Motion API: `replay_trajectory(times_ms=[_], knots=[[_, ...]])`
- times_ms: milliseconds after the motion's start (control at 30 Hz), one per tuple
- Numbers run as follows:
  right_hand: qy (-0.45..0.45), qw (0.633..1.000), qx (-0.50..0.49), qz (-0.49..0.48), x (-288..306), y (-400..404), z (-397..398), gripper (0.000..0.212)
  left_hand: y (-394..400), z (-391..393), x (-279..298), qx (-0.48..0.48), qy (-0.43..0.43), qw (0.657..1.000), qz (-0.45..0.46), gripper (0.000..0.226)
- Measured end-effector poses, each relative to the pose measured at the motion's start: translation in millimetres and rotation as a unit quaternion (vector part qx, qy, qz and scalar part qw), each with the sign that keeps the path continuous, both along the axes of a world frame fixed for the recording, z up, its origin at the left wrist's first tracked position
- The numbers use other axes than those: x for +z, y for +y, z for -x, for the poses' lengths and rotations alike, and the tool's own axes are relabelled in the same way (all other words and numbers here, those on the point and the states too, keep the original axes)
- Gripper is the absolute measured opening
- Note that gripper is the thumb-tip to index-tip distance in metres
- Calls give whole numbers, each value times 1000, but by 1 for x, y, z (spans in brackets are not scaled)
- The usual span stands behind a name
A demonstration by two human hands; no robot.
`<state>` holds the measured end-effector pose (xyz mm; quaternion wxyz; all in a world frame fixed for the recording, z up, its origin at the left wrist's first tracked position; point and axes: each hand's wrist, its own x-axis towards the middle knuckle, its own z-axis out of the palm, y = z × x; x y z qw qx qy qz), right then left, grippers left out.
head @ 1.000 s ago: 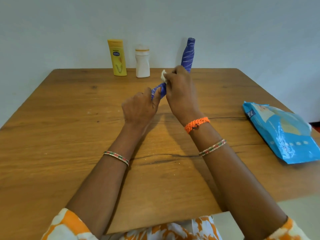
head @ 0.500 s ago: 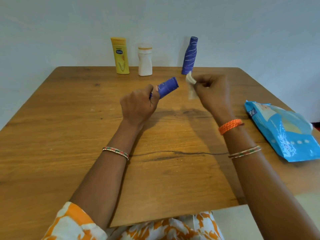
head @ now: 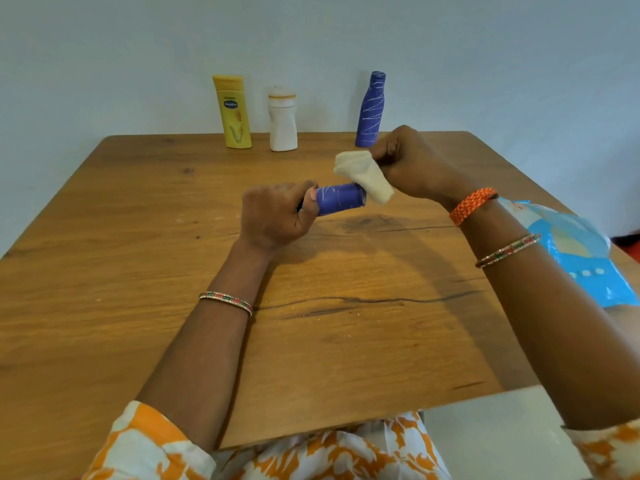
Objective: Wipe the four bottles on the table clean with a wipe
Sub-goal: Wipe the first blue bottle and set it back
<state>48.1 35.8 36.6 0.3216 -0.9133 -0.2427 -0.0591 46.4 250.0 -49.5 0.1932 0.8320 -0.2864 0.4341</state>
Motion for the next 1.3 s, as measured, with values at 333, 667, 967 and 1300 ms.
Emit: replay_trajectory(times_ms=[333, 667, 967, 1300], knots=[[348, 827, -119, -426, -48, 7, 23, 41, -2, -3, 2, 169, 122, 977, -38, 61], [245, 969, 17, 5, -42, 0, 72, 12, -9, -9, -3, 224, 182, 957, -41, 59], [169, 970, 10, 172, -58, 15, 80, 22, -16, 1, 2, 219, 216, 950, -59, 62], [5, 963, -256, -87, -59, -23, 44, 22, -7, -8, -13, 29, 302, 926, -225, 76]])
